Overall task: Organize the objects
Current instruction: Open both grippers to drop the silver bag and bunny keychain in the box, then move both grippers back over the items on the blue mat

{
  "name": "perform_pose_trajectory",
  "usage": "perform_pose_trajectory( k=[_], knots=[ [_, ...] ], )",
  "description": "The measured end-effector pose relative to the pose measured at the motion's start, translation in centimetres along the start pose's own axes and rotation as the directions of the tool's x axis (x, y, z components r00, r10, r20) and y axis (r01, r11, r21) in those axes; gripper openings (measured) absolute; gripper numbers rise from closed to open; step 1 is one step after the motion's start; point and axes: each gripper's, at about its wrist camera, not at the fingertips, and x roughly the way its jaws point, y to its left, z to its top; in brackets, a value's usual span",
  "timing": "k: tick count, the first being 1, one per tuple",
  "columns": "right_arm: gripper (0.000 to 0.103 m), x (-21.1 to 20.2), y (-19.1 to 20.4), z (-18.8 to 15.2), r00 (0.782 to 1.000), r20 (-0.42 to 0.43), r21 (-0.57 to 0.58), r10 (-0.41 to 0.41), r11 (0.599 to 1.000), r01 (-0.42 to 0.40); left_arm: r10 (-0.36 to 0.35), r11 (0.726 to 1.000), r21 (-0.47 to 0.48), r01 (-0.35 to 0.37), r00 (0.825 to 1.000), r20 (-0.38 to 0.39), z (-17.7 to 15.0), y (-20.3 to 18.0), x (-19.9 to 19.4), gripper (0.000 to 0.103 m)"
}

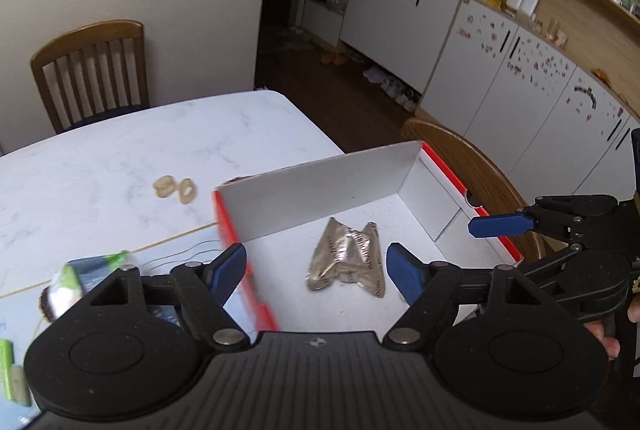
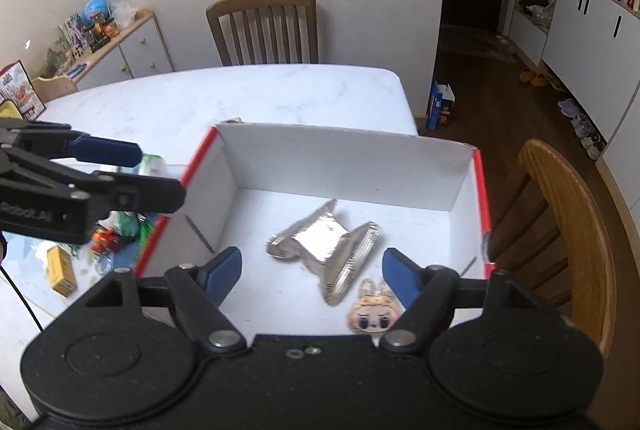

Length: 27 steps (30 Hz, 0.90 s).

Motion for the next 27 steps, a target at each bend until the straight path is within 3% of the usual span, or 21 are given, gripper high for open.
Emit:
perform_pose_trajectory(
  k=[11,13,19,24,27],
  knots=[
    [0.094,-1.1,5.6,-0.5,0.997,0.073,0.032,0.027,0.999,-0.030,0.057,0.998,-0.015,-0.056,0.996,0.070,-3.2,5.5,-5.9,0.080],
    [0.095,-1.1,6.6,-0.7,0.996,0.079,0.035,0.030,0.999,-0.033,0.066,0.997,-0.033,-0.063,0.995,0.078,-3.9,6.7,-6.8,0.085],
    [0.095,-0.8,9.8,-1.2,0.995,0.086,0.037,0.041,0.998,-0.045,0.087,0.994,-0.066,-0.082,0.994,0.072,-5.9,10.5,-8.6,0.087],
    [0.095,0.1,12.3,-1.5,0.996,0.071,0.035,0.047,0.998,-0.050,0.113,0.991,-0.079,-0.106,0.990,0.089,-7.6,13.6,-9.9,0.100],
    [0.095,0.7,13.7,-1.7,0.997,0.061,0.040,0.051,0.998,-0.054,0.146,0.987,-0.076,-0.139,0.985,0.091,-8.4,15.3,-10.5,0.101]
  ],
)
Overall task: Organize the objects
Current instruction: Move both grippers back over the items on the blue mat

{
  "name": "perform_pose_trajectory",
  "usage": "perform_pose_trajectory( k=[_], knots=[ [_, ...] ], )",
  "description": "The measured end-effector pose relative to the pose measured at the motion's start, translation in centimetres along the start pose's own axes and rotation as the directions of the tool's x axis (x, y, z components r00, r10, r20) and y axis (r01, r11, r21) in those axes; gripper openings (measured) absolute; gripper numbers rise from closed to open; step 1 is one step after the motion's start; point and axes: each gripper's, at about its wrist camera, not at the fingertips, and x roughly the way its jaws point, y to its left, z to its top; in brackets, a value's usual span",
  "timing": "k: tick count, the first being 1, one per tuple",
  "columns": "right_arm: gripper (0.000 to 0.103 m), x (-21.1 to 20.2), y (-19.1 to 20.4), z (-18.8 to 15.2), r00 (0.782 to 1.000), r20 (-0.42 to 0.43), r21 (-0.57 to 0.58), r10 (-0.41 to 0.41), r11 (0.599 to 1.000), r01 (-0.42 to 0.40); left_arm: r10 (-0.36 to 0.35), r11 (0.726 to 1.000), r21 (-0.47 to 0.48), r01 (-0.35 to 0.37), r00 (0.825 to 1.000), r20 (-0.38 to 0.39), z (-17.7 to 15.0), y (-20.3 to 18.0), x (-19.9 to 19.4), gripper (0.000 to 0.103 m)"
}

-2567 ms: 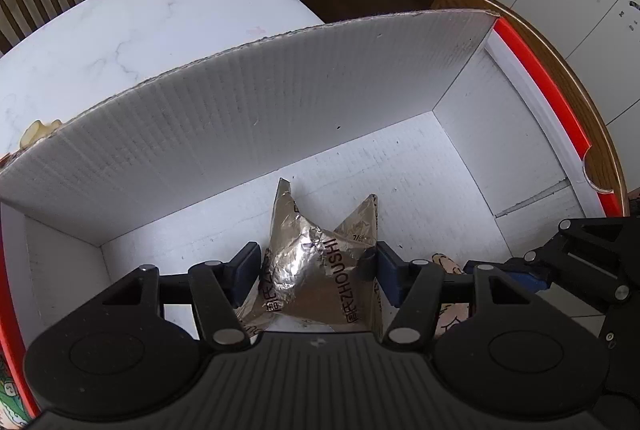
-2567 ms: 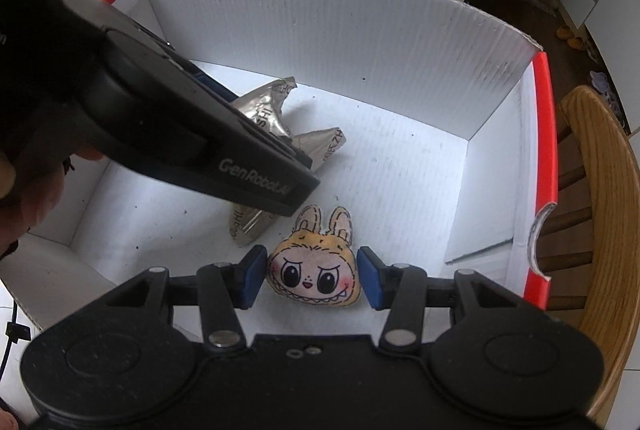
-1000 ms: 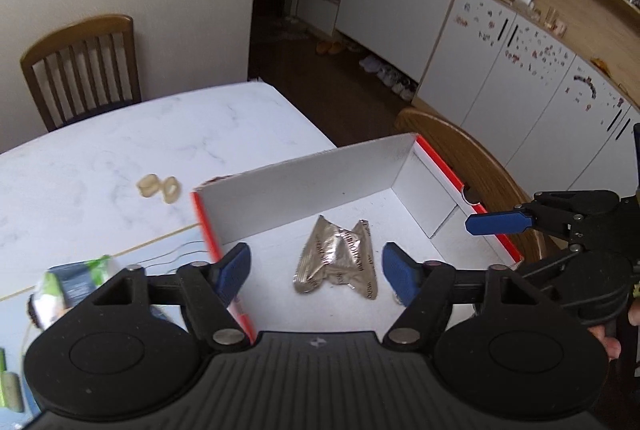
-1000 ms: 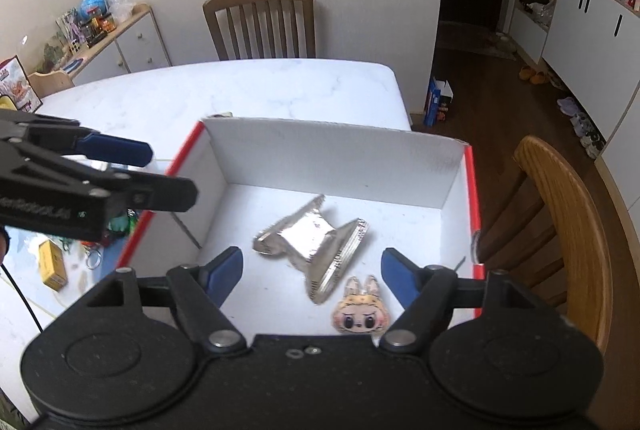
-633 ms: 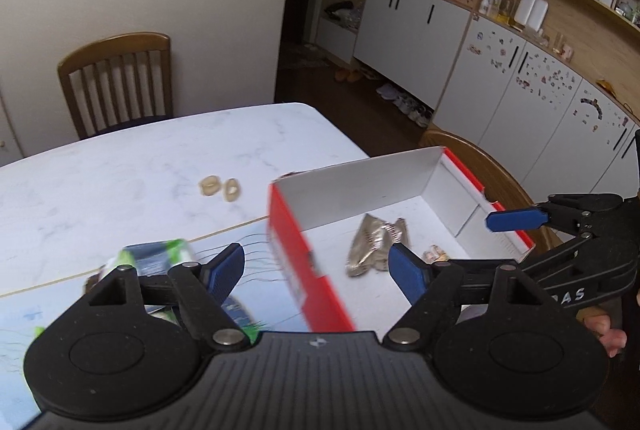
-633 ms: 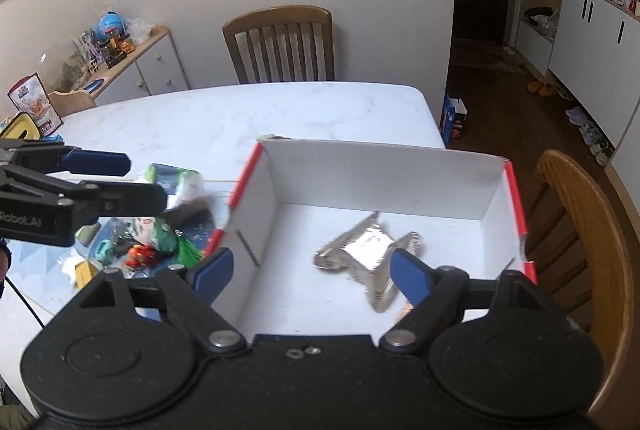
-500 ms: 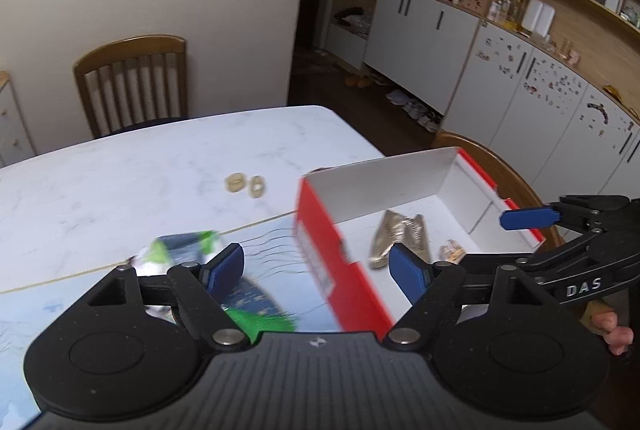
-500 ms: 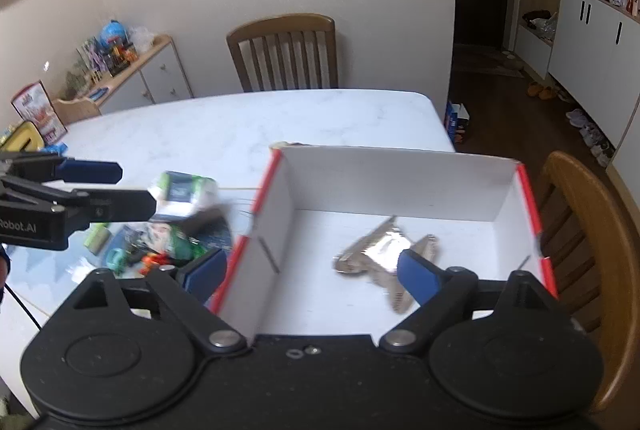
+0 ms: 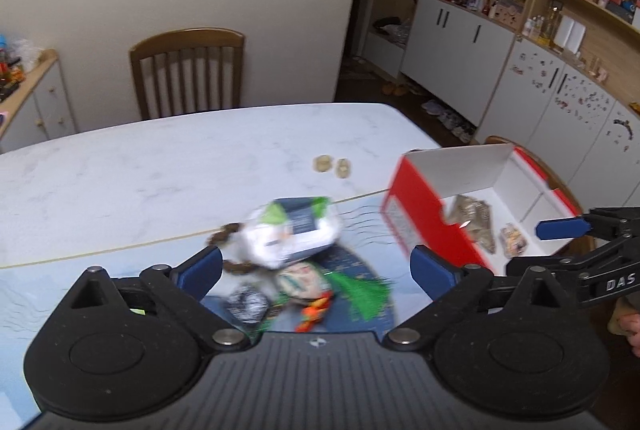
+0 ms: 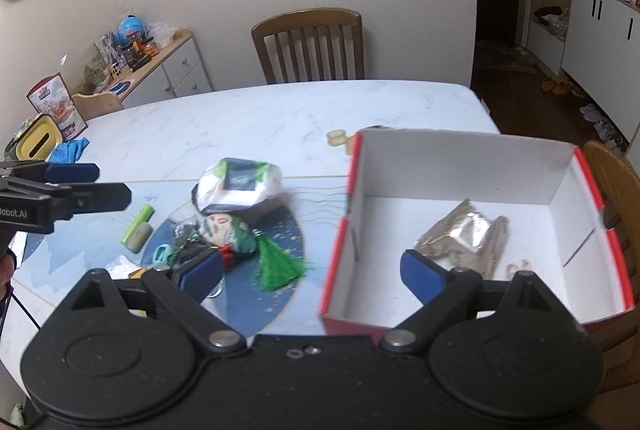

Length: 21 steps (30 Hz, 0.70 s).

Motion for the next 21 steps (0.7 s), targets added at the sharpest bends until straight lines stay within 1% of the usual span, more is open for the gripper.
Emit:
perform_pose_trajectory(
  k=[4,8,15,21],
  knots=[
    [0.095,0.9,1.9,-0.4,1.000,-0.013,-0.009,0.016,1.000,-0.016,0.034,0.999,-0.014,-0.034,0.999,-0.004,-1.2,2.8,-0.3,0.102],
    [0.095,2.0,4.3,-0.9,0.999,-0.030,-0.055,0.030,0.998,-0.032,0.054,0.998,-0.035,-0.054,0.998,-0.017,-2.8,5.4,-0.2,0.103],
    [0.095,4.1,8.1,-2.2,0.995,-0.091,-0.124,0.049,0.991,-0.060,0.089,0.996,-0.019,-0.091,0.994,-0.059,-5.4,8.4,0.4,0.103],
    [0.094,5.7,11.0,-3.3,0.991,-0.116,-0.219,0.061,0.972,-0.085,0.075,0.996,-0.044,-0.078,0.994,-0.075,-7.9,10.6,0.9,0.103]
  ],
)
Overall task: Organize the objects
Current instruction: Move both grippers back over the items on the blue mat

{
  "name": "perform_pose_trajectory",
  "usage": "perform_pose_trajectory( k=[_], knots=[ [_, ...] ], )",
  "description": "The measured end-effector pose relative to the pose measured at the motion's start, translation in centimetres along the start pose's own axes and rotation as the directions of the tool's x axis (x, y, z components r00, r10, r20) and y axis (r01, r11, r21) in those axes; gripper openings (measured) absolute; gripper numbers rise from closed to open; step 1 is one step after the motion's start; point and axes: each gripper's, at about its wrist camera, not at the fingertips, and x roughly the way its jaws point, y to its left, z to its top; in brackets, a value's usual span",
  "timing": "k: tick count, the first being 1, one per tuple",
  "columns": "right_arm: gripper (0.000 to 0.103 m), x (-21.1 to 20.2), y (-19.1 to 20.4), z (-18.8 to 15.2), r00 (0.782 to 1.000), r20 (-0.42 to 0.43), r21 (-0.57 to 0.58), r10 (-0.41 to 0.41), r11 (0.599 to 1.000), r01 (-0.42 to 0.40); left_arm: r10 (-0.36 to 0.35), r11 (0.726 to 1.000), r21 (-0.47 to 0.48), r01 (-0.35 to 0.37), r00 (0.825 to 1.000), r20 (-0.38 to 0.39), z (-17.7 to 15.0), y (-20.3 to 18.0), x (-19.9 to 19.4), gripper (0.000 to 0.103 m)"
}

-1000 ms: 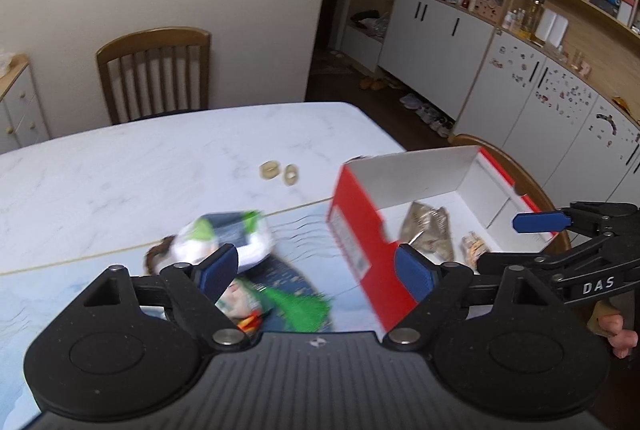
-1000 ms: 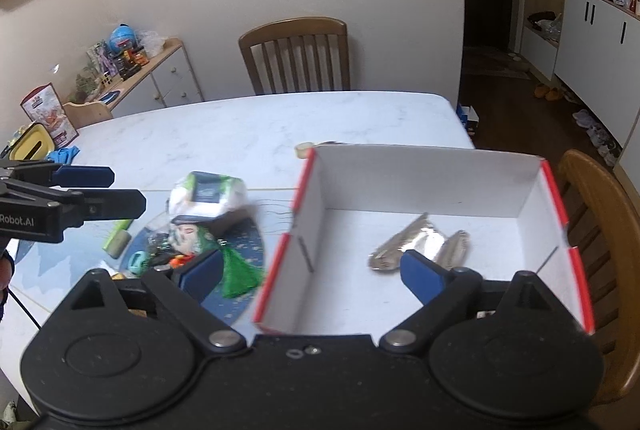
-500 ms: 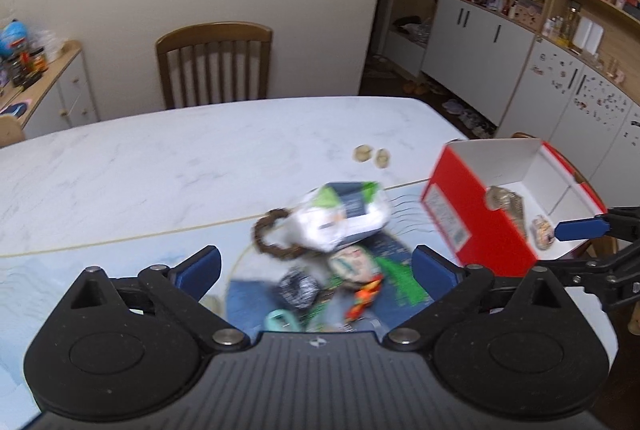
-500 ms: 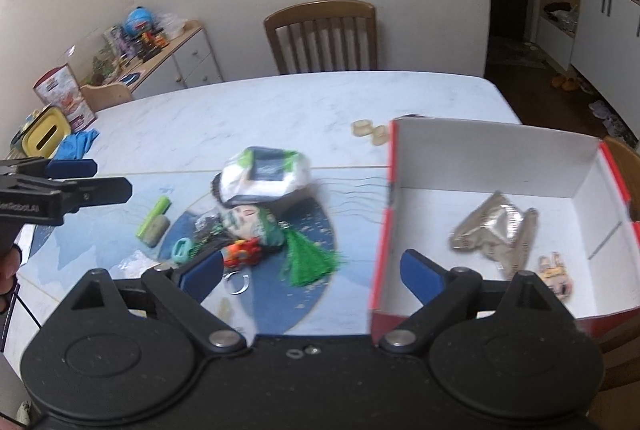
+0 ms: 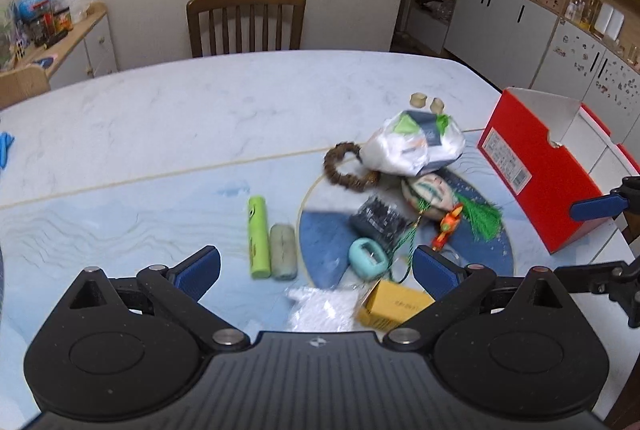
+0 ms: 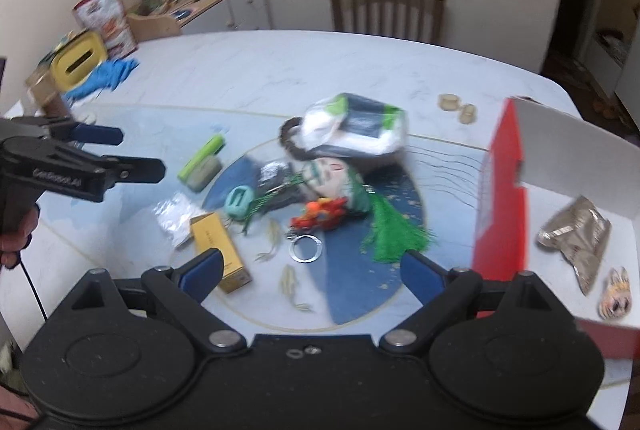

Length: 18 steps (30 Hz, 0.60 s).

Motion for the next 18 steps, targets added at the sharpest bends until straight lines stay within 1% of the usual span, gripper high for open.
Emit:
perform_pose_trajectory(
  k=[2,5,7,11,16,18],
  knots=[
    [0.094,0.5,1.0,-0.1,1.000,-0.008,-0.044,0.012,0.999,-0.013,-0.003,1.000,-0.012,0.003,1.000,0.003,-0.7,0.6,0.3,0.103],
    [0.092,1.5,2.3,-0.2,0.999,-0.025,-0.094,0.020,0.995,-0.023,-0.005,1.000,-0.011,0.005,1.000,-0.012,-1.5,1.1,0.9,0.103],
    [0.092,2.2,3.0,-0.4,0.999,-0.037,-0.113,0.028,0.993,-0.032,-0.006,1.000,0.013,0.007,1.000,-0.021,-2.3,1.2,1.3,0.103],
    [0.088,3.7,4.3,-0.6,0.997,-0.066,-0.152,0.033,0.987,-0.043,-0.017,0.997,0.076,0.019,0.999,-0.033,-3.8,1.1,1.9,0.103],
    [0.083,5.5,5.3,-0.9,0.994,-0.102,-0.212,0.025,0.976,-0.047,-0.034,0.995,0.088,0.039,0.998,-0.057,-4.7,1.1,3.2,0.103],
    [0.080,6.2,5.7,-1.1,0.993,-0.114,-0.234,0.021,0.971,-0.048,-0.025,0.994,0.106,0.030,0.998,-0.055,-5.0,0.9,3.7,0.103]
  ],
)
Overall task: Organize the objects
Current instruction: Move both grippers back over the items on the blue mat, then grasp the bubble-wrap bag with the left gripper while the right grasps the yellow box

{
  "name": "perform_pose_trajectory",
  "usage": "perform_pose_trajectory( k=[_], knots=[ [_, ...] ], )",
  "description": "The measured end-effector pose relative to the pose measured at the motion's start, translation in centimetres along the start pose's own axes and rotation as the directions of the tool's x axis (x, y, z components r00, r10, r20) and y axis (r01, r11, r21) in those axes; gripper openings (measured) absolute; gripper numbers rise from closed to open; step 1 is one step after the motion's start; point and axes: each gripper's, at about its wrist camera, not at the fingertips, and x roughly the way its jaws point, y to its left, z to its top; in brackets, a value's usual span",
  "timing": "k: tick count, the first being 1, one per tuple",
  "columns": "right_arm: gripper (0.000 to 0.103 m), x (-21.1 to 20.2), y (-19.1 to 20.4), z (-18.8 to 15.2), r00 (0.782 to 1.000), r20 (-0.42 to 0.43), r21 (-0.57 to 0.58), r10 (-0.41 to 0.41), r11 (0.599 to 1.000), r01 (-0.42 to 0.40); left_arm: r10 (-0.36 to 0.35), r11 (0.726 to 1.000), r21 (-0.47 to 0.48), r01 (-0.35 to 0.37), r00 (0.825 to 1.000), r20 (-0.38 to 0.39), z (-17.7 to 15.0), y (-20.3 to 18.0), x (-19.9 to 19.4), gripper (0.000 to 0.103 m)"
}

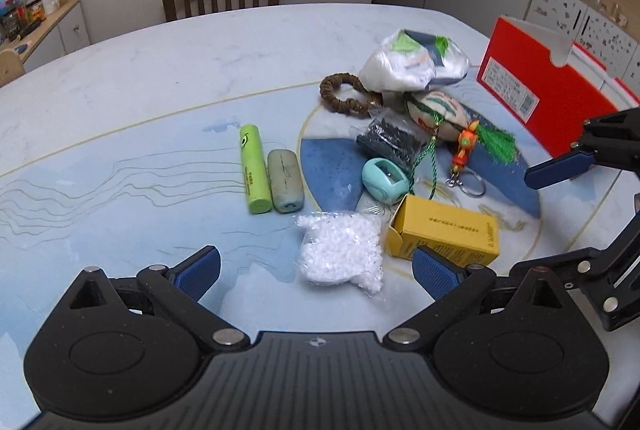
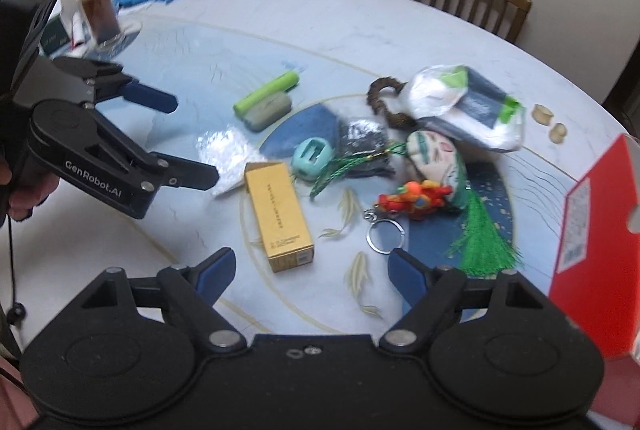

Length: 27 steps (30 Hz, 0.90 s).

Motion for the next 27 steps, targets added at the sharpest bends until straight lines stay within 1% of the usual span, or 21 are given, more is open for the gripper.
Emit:
perform_pose_trajectory(
  k=[9,14,17,23,25,27],
  knots=[
    [0.073,2.2,0.7,0.6,1.000,-0.015,-0.055,0.010,0.998,-0.011,-0.010,1.000,0.027,0.011,1.000,-0.022,-0.2,-0.1,2.3,0.103],
    [0.061,3.0,0.7,0.9,1.000,-0.023,-0.067,0.021,0.997,-0.023,-0.013,0.999,0.043,0.014,1.000,-0.018,-0.1,-0.2,2.9,0.102],
    [0.058,3.3,0.6,1.1,0.999,-0.024,-0.065,0.028,0.997,-0.029,-0.018,0.999,0.042,0.019,1.000,-0.012,0.0,-0.3,3.0,0.102],
    [0.052,3.7,0.8,1.5,0.999,-0.024,-0.088,0.030,0.996,-0.032,-0.023,0.999,0.047,0.023,1.000,-0.004,0.0,-0.6,3.0,0.098],
    [0.051,3.9,1.0,1.6,0.999,-0.026,-0.099,0.027,0.995,-0.030,-0.019,0.998,0.056,0.019,1.000,-0.002,0.0,-0.7,2.9,0.092],
    [0.048,4.1,1.1,1.8,0.999,-0.026,-0.104,0.032,0.994,-0.035,-0.016,0.998,0.054,0.016,1.000,-0.001,0.1,-0.7,2.9,0.088]
  ],
)
